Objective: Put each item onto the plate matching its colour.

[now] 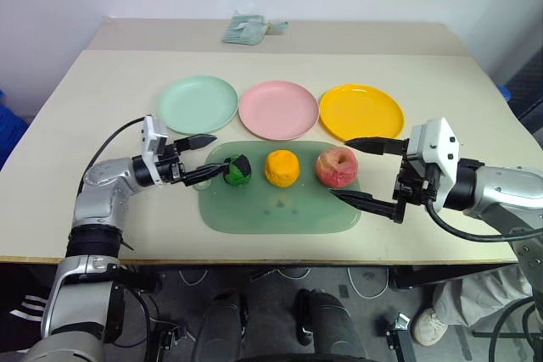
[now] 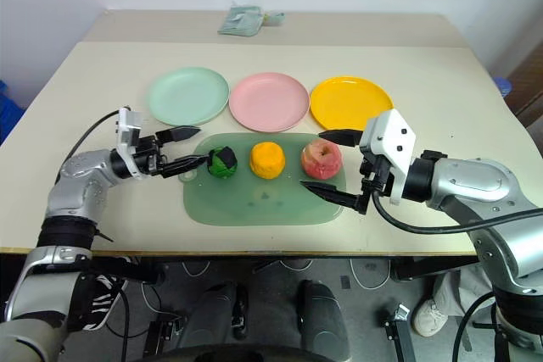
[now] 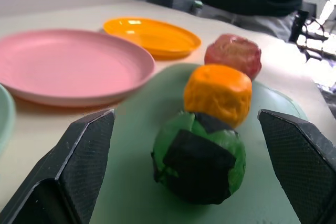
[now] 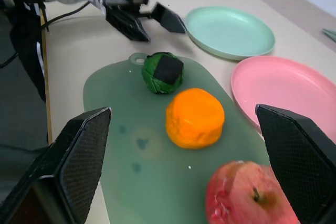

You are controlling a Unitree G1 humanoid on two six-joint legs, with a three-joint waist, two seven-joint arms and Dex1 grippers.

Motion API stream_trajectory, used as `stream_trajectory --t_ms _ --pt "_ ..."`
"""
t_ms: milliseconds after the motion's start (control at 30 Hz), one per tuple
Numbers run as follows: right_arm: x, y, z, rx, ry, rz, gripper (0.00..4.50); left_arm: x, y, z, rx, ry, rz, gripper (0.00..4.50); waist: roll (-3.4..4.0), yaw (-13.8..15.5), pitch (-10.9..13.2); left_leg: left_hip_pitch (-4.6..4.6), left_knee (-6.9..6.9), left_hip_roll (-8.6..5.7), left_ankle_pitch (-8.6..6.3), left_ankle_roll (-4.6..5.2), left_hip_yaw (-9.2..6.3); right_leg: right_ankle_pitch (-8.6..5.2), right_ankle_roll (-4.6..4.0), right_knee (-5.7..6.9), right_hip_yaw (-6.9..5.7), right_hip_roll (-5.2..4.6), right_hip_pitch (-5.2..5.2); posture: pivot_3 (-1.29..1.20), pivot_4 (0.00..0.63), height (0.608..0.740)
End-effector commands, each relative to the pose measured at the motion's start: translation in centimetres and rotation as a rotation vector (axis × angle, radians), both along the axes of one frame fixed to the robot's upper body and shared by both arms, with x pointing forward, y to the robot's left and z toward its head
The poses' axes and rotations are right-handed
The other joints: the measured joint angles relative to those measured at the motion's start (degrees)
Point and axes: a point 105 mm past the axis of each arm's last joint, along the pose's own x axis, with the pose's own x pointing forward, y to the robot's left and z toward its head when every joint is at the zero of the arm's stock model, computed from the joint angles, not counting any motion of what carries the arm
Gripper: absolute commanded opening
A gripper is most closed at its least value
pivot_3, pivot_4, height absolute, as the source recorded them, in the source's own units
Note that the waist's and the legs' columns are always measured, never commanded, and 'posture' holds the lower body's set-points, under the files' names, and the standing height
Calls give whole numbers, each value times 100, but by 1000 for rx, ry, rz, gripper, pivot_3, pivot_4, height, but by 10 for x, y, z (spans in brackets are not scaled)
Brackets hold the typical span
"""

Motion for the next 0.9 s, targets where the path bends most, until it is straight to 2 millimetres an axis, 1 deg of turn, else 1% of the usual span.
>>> stream_trajectory --t_ms 33,167,233,333,433,467,533,633,667,733,800,867,900 --pt "-6 9 11 8 -36 26 4472 3 -6 4 16 -41 -26 4500 0 -5 0 -1 0 0 0 0 0 0 0 0 0 0 -2 0 150 740" --pt "-4 9 11 14 -44 16 4472 7 -20 -10 53 -29 -39 4500 0 3 0 -2 3 -1 0 0 0 1 1 3 0 0 -3 0 150 740" --pt "-4 9 12 15 -50 11 4472 8 -23 -19 111 -37 -41 4500 -1 -4 -1 -3 3 -1 0 0 0 1 1 0 0 0 -2 0 150 740" --pt "-5 8 14 21 -48 8 4472 11 -25 -22 124 -51 -34 4500 -1 -12 0 -4 3 0 0 1 0 3 4 2 0 1 -6 0 150 740" --pt "-5 5 12 23 -40 -5 4500 17 -29 -20 116 -87 -9 3705 -1 -2 0 -5 3 0 0 1 -1 3 3 5 -1 1 -7 0 150 740" --pt "-5 5 12 27 -37 -8 4500 17 -31 -16 99 -108 -12 3337 -1 4 0 -5 3 0 0 1 -1 3 3 5 -1 0 -7 0 150 740" --pt "-5 5 13 33 -42 -11 4500 18 -31 -6 47 -124 -6 3337 -2 3 -1 -7 4 0 0 1 -1 2 3 2 -1 -1 -6 0 150 740" --pt "-4 4 12 38 -40 -13 4500 21 -23 5 -2 -118 18 3337 -2 -9 0 -10 4 -1 0 1 -1 5 8 0 0 -2 -7 0 150 740" --pt "-4 4 12 37 -44 -12 4500 24 -17 9 -18 -121 49 3337 -2 -15 0 -10 4 0 0 1 -2 6 9 1 -1 0 -8 0 150 740" --pt "-1 5 13 40 -62 -13 4500 37 -2 20 -42 -141 168 3337 -2 -14 0 -8 4 1 0 1 -3 8 13 5 -1 2 -9 0 150 740" --pt "12 5 20 67 -111 -60 4500 55 16 34 -56 -194 352 3337 -3 -21 0 -6 4 1 0 1 -5 9 14 7 -2 3 -8 0 150 740" --pt "29 1 27 84 -177 -130 4500 70 30 47 -82 -225 509 3337 -3 -16 0 -3 4 1 0 2 -3 12 19 7 -1 3 -7 0 150 740" --pt "35 -1 30 90 -202 -158 4500 75 34 51 -91 -233 559 3337 -3 -12 0 -4 4 0 0 2 -2 12 20 7 -1 2 -7 0 150 740"
